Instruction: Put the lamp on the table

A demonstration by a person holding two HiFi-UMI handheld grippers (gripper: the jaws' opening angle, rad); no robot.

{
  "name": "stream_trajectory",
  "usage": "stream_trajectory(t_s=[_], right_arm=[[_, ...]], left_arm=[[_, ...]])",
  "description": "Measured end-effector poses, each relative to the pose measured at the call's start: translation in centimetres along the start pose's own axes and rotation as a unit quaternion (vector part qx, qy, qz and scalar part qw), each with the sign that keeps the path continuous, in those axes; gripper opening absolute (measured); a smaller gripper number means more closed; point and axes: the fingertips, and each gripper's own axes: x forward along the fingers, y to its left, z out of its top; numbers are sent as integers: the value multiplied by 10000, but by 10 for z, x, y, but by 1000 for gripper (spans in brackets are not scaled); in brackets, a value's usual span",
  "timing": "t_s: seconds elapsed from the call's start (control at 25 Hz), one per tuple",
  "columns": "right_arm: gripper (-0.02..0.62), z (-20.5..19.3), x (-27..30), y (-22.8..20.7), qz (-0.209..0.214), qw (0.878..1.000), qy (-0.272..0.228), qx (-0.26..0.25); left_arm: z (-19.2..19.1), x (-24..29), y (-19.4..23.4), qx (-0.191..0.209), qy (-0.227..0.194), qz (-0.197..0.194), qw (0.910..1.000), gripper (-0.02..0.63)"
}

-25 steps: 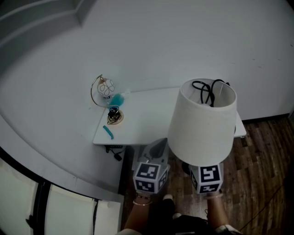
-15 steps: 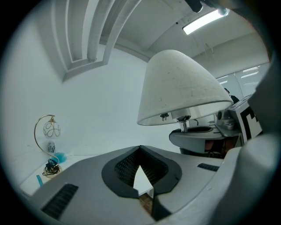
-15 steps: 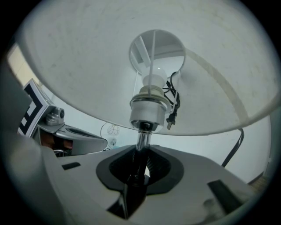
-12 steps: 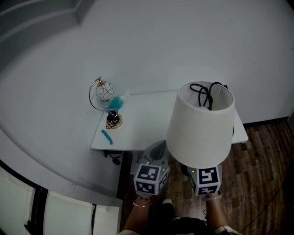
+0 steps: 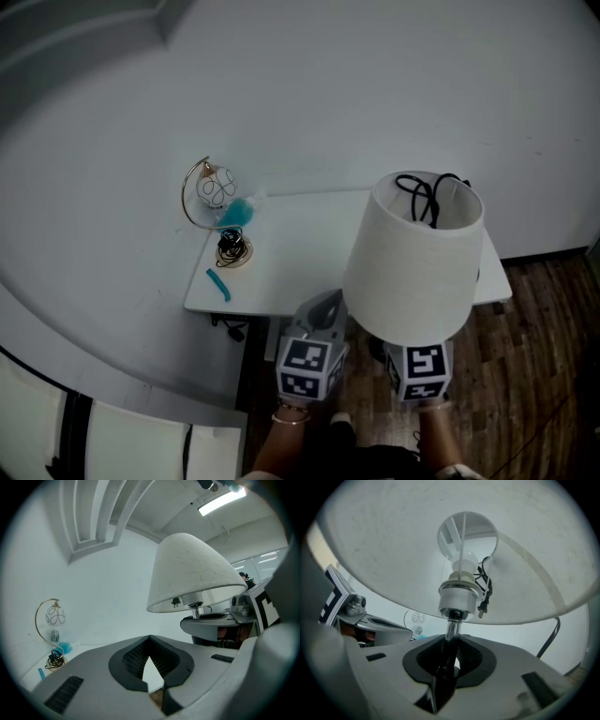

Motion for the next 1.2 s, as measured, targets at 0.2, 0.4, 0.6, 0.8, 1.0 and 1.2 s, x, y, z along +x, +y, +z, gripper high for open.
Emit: stream_trajectory(t_s=[0.2, 0.4, 0.6, 0.8, 1.0, 1.2], right_arm=[[63, 0, 37, 12, -43, 10000, 57, 0], [63, 3, 50, 19, -76, 10000, 2, -35], [63, 5, 50, 19, -130, 9999, -50, -16], [64, 7, 52, 22, -147, 9998, -83, 67], [64, 5, 53, 20, -172, 9998, -123, -21], [63, 6, 55, 19, -248, 9996, -120, -22]], left_arm=[[-5, 16, 35, 6, 86, -24, 10000, 6], [-5, 21, 48, 51, 48, -55, 10000, 6], [-2, 21, 48, 96, 14, -98, 9999, 6], [-4, 22, 51, 106, 19, -125, 9999, 6], [-5, 27, 52, 93, 14, -142, 9999, 6], [-5, 30, 52, 100, 18, -212, 9997, 6]])
